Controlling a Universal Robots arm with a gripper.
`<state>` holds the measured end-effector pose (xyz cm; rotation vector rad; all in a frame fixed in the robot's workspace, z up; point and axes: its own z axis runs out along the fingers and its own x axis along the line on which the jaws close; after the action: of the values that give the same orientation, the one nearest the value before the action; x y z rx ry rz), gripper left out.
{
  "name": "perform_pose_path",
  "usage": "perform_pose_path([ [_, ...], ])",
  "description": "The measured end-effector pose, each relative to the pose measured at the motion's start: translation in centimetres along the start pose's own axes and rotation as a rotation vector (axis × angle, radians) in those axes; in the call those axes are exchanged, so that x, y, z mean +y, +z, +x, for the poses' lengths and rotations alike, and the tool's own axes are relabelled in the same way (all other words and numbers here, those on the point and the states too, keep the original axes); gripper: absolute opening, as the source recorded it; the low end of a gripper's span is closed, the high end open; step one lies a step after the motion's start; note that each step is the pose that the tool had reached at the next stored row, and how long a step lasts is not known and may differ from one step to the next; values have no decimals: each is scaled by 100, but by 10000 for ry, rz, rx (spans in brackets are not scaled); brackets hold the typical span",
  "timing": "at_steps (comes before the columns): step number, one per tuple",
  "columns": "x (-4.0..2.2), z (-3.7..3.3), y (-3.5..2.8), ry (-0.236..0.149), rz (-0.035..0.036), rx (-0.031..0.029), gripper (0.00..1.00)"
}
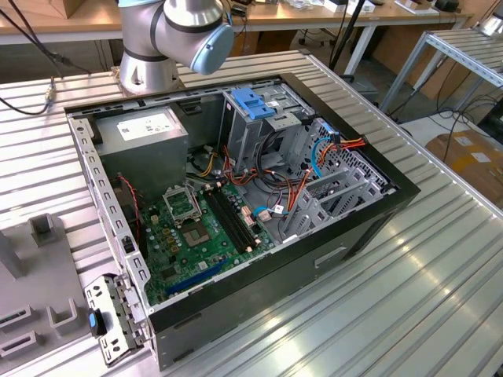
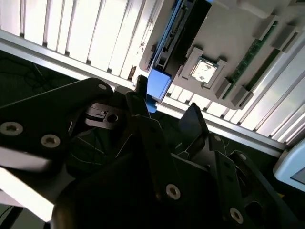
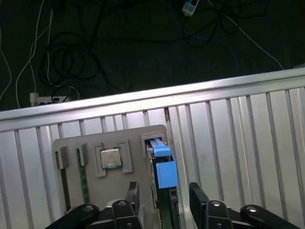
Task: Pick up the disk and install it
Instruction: 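Pick up the disk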
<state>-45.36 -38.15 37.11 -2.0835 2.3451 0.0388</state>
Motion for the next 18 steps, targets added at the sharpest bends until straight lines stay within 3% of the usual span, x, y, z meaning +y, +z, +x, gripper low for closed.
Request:
perform_pose_path([
  [3, -2, 1, 82, -325, -5, 4, 54],
  [13, -14, 32, 317, -226, -2, 2, 54],
  [18, -6, 31, 392, -225, -7, -28, 54],
])
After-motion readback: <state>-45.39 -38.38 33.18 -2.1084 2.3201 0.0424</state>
